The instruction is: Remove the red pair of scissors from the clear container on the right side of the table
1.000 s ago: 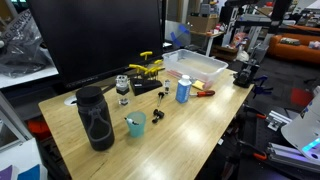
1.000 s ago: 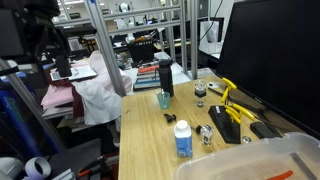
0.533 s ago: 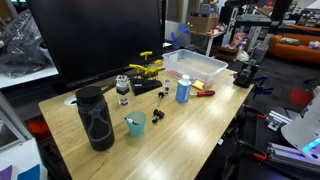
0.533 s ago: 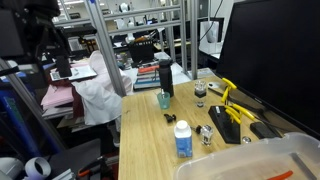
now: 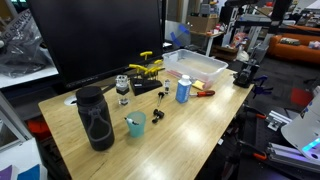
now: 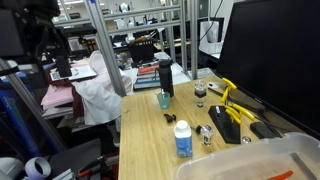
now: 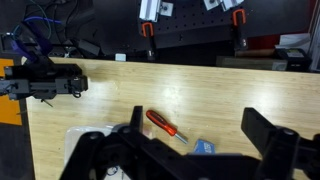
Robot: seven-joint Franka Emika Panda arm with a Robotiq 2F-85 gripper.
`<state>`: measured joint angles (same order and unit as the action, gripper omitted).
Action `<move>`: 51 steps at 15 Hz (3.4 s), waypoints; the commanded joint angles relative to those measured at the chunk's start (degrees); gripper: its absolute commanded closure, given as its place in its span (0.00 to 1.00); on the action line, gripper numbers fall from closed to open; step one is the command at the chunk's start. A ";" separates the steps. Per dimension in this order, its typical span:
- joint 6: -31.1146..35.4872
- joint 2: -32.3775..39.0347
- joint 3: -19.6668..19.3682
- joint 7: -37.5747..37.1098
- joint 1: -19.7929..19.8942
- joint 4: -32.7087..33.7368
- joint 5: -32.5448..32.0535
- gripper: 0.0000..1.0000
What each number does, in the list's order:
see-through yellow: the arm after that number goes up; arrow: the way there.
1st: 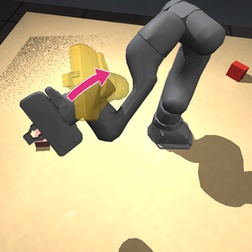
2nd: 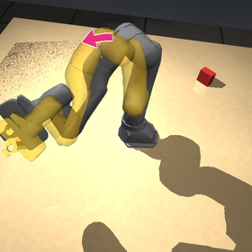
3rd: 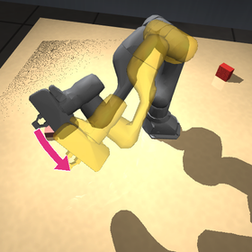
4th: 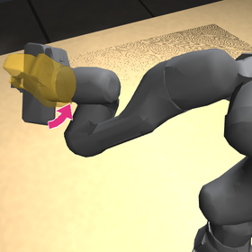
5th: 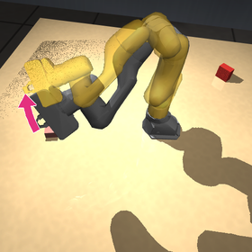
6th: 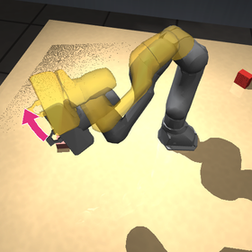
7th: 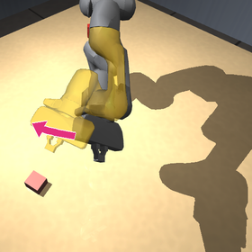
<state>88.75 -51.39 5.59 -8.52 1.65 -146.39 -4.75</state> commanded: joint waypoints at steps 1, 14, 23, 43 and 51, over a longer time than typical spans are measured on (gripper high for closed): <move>0.79 2.32 -0.11 0.30 -0.69 1.06 -0.70 0.00; 16.23 23.73 -4.83 -0.64 2.22 10.50 -2.43 0.00; 16.50 24.45 -4.85 -1.08 2.31 11.32 -2.14 0.00; 33.90 39.64 -7.43 -27.82 6.89 11.77 -1.19 0.00; 38.10 45.19 -10.82 -36.27 8.08 12.83 10.19 0.00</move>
<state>124.91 -8.75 -4.37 -40.84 9.23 -134.60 2.10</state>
